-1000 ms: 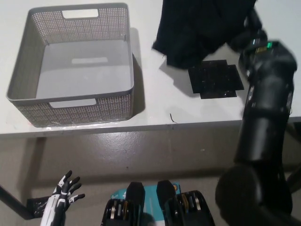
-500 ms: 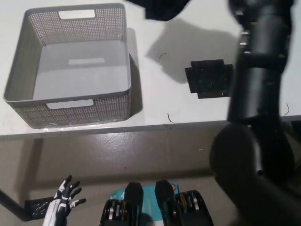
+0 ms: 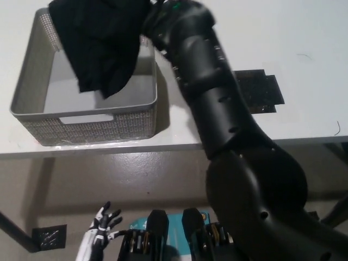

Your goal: Use the right hand to pick up a t shirt on the right hand side and place it into a contianer on the left side

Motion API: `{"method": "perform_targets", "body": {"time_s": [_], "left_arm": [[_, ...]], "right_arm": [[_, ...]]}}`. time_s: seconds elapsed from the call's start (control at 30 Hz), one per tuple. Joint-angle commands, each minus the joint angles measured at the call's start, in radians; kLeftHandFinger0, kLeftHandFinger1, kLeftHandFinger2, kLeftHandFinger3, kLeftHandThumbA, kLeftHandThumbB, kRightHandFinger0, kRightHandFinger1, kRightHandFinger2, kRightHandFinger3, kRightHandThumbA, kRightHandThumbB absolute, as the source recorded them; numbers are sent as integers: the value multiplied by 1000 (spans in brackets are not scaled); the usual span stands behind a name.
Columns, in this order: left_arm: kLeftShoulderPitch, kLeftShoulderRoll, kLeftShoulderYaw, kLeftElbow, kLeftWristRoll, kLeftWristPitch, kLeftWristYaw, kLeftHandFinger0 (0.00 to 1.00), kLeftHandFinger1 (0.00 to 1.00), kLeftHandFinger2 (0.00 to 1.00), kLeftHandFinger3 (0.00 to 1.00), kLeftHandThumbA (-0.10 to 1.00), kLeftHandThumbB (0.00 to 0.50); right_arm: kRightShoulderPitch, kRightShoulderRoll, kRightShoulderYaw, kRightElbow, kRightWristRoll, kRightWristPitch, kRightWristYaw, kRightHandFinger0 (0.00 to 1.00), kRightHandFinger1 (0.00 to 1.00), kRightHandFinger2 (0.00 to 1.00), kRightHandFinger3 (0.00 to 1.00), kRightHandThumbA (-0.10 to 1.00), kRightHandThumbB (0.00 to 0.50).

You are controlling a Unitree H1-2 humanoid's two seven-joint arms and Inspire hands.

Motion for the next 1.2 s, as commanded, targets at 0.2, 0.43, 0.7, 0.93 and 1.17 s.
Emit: {"method": "perform_targets", "body": {"time_s": [0.2,0.43,0.7,0.93,1.17], "left_arm": [[23,-32,-54,-34,72,10,12,755,876,871,993,941,443],[34,-29,-55,-26,68,0,4,741,853,856,978,929,445],[52,-20,-43,-17,63,-16,6,733,847,846,958,904,432],[68,-12,-29,-22,56,-9,9,724,853,862,978,916,431],[78,-8,-11,-2,33,-32,3,719,856,862,974,915,437]], "right_arm": [[-147,30,135,189,-170,-215,194,403,515,930,1000,-93,404],[-99,47,176,129,-121,-109,510,1000,1000,1000,1000,339,445],[-59,25,329,119,-253,-96,525,1000,1000,1000,947,210,421],[83,-74,681,-106,-516,-137,555,1000,1000,1000,1000,591,500],[189,-205,756,-382,-522,-59,582,1000,1000,1000,1000,592,500]]}}
